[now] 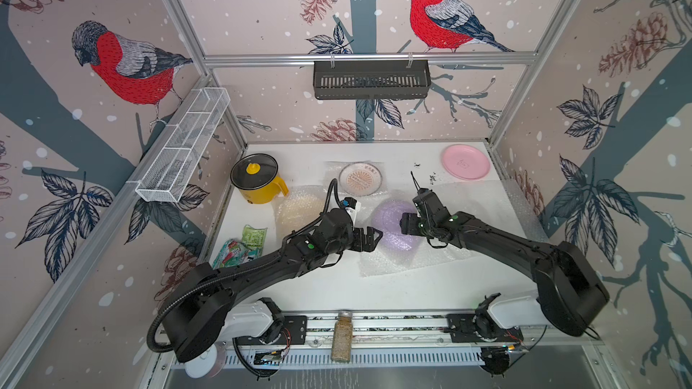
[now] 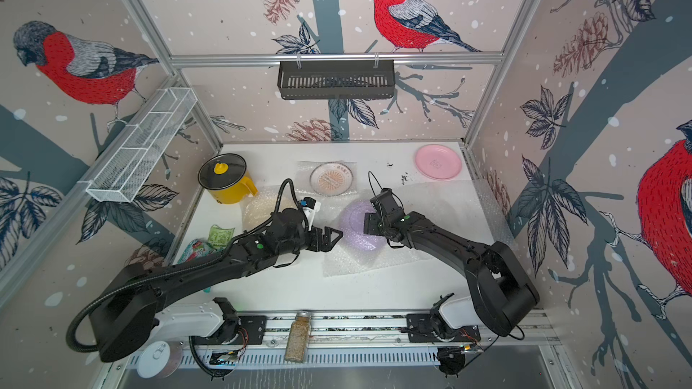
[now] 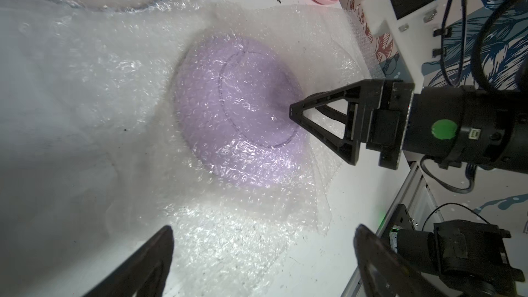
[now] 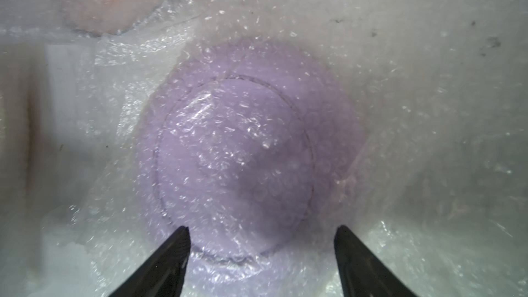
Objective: Unpack dinner plates from bubble wrap
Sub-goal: Unwrap the bubble wrap.
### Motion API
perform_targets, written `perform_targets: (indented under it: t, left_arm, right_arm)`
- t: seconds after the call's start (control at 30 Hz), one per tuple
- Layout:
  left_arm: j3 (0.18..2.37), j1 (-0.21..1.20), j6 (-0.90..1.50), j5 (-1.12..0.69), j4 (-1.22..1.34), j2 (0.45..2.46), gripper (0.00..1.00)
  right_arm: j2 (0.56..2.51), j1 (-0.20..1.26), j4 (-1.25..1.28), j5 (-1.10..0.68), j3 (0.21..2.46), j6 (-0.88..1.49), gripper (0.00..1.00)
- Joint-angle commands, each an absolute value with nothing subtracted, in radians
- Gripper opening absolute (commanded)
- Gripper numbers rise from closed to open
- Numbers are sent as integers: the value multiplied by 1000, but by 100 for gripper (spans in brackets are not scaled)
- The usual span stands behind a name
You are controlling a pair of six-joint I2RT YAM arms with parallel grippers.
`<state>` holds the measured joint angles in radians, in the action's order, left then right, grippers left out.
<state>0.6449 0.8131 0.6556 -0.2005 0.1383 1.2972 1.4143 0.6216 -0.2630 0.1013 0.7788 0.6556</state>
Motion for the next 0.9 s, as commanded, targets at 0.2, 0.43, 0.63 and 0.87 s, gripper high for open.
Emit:
perform_targets:
  t: [0.2, 0.43, 0.63, 0.87]
  left_arm:
    - [786, 808, 659, -379, 225, 1555, 94]
    - [787, 809, 660, -403, 259, 1655, 94]
    - [745, 808, 666, -396, 290, 1694, 95]
    - [724, 808, 675, -362, 291, 1723, 95]
  right_arm:
    - [1428, 635, -279, 199, 753, 687, 56]
    - [1314, 686, -290, 165, 703, 728, 55]
    - [1331, 741, -300, 179, 679, 746, 55]
    - [1377, 761, -319, 259, 669, 774, 39]
